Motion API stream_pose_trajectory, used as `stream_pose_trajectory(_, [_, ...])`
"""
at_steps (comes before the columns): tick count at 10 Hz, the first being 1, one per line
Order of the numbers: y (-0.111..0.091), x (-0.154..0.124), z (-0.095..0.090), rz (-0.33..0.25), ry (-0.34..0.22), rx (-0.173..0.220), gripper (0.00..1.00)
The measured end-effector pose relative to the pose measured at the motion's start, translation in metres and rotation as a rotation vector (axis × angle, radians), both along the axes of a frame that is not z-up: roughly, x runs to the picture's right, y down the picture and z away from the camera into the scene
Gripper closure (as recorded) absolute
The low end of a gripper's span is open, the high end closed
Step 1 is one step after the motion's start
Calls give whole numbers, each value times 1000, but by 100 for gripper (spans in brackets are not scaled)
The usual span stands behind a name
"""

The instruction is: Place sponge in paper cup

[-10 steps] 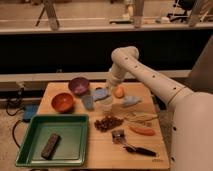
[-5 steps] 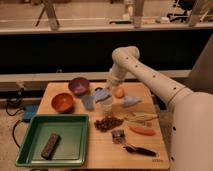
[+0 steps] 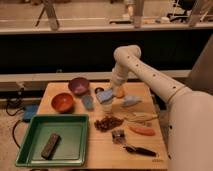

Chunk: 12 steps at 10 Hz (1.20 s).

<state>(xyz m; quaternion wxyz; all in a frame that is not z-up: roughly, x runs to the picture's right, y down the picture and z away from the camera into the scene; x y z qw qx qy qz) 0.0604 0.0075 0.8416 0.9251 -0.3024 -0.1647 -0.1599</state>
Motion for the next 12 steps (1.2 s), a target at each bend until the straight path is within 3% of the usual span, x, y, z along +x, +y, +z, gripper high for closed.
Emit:
stream_pose_trajectory(3, [4, 6, 8, -10, 17, -11, 95])
stream_pose_trajectory(8, [6, 8, 16, 29, -67, -61, 45])
stream_pose_trajectory(10, [7, 5, 17, 3, -86, -83, 26])
stream_pose_trajectory(12, [8, 3, 15, -11, -95, -90, 20])
